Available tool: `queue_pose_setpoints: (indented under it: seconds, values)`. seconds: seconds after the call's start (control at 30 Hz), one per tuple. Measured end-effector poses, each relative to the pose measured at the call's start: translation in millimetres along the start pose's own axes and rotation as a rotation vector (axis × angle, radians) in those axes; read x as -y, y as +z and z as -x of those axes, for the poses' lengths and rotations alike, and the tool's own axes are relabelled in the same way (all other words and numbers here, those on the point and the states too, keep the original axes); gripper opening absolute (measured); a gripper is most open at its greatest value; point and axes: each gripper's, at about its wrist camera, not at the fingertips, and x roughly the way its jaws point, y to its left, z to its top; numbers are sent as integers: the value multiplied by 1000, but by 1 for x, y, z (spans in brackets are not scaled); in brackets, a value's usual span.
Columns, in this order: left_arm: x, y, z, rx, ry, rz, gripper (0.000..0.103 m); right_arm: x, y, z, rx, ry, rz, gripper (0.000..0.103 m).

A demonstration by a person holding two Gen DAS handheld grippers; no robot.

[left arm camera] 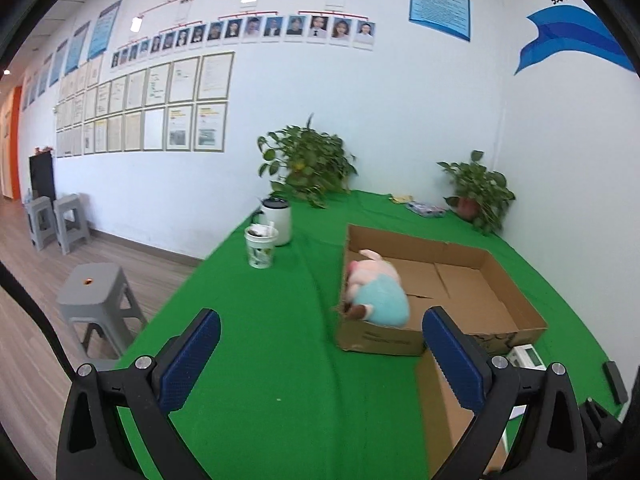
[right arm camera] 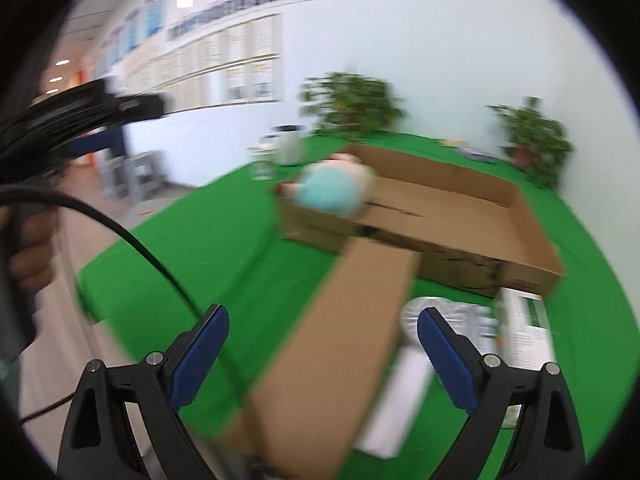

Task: Organize objects
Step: 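Grasp the long brown cardboard box with the right gripper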

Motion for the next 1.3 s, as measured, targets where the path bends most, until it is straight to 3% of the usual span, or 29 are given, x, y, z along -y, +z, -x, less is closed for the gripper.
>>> queue_pose_setpoints:
  seconds: [0.1, 0.2, 0.27, 0.4, 0.5, 0.63, 0.73, 0.83, 0.97, 1.13, 1.3]
  values:
    - [-21, -4, 8, -9, 52, 11, 102, -28, 1, 18, 9, 210, 27, 96]
    - [-26, -19, -1, -71, 32, 17, 102, -31, -2, 23, 10, 251, 17, 96]
    - [-18, -32, -14, -125, -8, 7, 102, -22, -8, 16, -14, 202, -7, 96]
    - [18, -69, -57, -270, -158, -36, 102, -5, -26, -6, -98, -5, -36, 96]
    - [45, -95, -84, -367, -247, -67, 99, 9, -36, -16, -170, -106, -71, 96]
    - [75, -113, -111, -435, -366, -76, 98, 18, -44, -22, -230, -118, -146, 96]
    - [89, -123, -126, -468, -416, -74, 98, 18, -47, -20, -249, -75, -201, 96]
    - [89, -125, -139, -498, -459, -51, 98, 8, -51, -22, -264, -43, -218, 96]
    - [84, -127, -150, -535, -516, -10, 98, -3, -52, -32, -296, -69, -188, 96]
    - [87, -135, -160, -589, -533, 13, 98, -12, -55, -46, -359, -117, -161, 96]
    - [94, -149, -167, -666, -580, 48, 89, -9, -58, -50, -379, -135, -153, 91]
